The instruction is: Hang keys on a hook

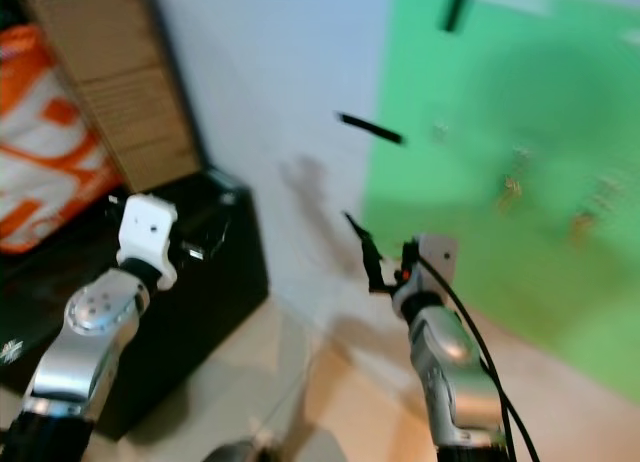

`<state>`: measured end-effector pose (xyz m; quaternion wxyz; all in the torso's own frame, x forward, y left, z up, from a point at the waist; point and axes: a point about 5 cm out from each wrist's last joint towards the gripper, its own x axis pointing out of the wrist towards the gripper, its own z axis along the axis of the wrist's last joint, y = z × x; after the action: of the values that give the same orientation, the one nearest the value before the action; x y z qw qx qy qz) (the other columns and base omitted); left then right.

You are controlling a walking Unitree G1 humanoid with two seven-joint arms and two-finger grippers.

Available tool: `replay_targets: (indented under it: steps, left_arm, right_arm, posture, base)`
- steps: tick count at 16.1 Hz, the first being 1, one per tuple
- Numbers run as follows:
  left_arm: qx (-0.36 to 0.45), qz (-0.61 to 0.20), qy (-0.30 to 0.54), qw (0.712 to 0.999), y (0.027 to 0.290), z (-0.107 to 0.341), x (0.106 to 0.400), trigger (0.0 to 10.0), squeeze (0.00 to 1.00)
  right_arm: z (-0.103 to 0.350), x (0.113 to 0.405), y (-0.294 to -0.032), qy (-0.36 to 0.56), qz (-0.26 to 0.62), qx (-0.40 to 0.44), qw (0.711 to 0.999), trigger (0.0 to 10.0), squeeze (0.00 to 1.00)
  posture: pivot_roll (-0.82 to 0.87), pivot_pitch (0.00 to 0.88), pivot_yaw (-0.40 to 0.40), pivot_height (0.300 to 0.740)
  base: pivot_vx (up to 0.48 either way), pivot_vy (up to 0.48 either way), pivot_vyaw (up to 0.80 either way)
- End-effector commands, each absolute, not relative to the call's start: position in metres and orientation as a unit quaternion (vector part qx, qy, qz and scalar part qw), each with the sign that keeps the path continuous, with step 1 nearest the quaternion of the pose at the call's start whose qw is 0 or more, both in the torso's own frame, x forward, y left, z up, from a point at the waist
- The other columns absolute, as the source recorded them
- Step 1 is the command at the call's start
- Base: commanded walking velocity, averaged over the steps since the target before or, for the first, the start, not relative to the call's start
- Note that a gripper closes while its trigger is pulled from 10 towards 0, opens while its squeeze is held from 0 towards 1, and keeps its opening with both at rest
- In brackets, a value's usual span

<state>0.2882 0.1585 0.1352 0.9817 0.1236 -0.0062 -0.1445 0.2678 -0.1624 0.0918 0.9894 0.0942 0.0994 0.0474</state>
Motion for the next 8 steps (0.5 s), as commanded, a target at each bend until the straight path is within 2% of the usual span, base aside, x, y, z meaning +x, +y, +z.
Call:
replay_targets:
  steps: [1, 2, 6, 8]
  left_arm:
    - [0.13, -0.134, -0.002, 0.982, 0.1619, 0.1335, 0.2887, 10.0, 0.03]
    - [0.131, -0.132, 0.001, 0.983, 0.1619, 0.1323, 0.2889, 10.0, 0.03]
    - [0.13, -0.132, 0.002, 0.983, 0.1599, 0.1307, 0.2888, 10.0, 0.04]
    - [0.127, -0.131, 0.001, 0.983, 0.1597, 0.1308, 0.2896, 10.0, 0.04]
  right_arm:
    - [0.0927, 0.2678, -0.162, 0.098, 0.045, 0.093, 0.99, 10.0, 1.0]
    - [0.0924, 0.268, -0.162, 0.098, 0.045, 0.085, 0.991, 10.0, 1.0]
    - [0.0919, 0.2685, -0.1584, 0.1, 0.052, 0.068, 0.991, 10.0, 1.0]
    - [0.0923, 0.2696, -0.1599, 0.098, 0.049, 0.067, 0.992, 10.0, 1.0]
  posture:
    - [-0.04, 0.0, 0.026, 0.74]
    - [-0.04, 0.0, 0.022, 0.74]
    - [-0.04, 0.0, 0.014, 0.74]
    - [-0.04, 0.0, 0.011, 0.74]
  base:
    - [0.0, 0.0, 0.77]
    - [0.0, 0.0, 0.68]
    - [0.0, 0.0, 0.0]
    - [0.244, 0.0, 0.0]
